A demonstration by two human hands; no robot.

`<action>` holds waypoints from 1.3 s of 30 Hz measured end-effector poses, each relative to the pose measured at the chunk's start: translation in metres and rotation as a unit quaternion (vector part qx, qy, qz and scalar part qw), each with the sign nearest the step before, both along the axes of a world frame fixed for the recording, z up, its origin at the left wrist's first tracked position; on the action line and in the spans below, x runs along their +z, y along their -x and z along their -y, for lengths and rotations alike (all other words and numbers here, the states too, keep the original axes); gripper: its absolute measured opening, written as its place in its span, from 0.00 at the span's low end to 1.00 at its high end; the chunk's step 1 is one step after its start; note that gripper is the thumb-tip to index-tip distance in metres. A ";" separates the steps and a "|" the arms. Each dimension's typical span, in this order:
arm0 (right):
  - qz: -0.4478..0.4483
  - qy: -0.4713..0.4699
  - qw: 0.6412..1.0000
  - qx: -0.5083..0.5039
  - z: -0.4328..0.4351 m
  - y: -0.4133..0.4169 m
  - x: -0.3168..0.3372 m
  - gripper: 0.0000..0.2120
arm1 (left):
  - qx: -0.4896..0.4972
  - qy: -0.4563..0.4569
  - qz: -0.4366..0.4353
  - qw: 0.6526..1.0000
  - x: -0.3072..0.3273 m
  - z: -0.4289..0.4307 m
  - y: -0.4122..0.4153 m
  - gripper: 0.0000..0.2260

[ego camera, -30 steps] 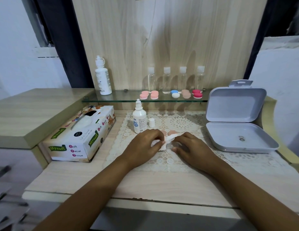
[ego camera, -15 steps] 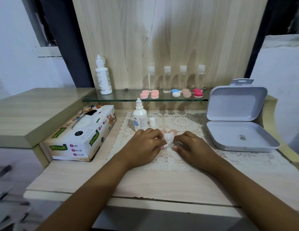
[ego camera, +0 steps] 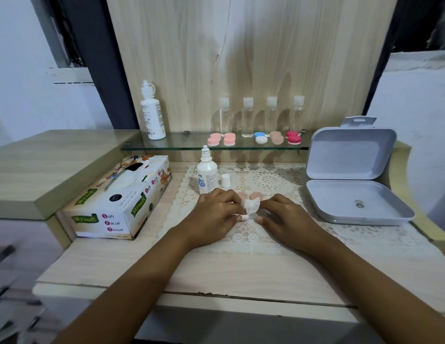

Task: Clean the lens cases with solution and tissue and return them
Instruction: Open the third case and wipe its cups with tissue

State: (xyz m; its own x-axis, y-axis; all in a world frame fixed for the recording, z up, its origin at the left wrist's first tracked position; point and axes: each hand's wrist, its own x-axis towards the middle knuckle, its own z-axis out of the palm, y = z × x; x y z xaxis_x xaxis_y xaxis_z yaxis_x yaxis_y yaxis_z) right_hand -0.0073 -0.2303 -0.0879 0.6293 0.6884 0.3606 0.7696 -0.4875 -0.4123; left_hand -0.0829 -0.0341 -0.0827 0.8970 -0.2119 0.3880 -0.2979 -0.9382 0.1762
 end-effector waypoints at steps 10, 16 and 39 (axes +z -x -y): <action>-0.008 -0.006 1.000 0.000 0.000 0.000 -0.001 0.13 | 0.002 -0.177 0.112 0.978 0.005 0.003 0.005 0.13; -0.010 0.004 1.000 -0.011 -0.001 0.002 0.002 0.19 | -0.013 -0.116 0.062 0.991 0.005 0.004 0.002 0.13; 0.001 0.019 1.000 -0.016 -0.002 0.001 0.000 0.14 | 0.003 0.010 -0.022 1.000 0.002 0.006 0.002 0.09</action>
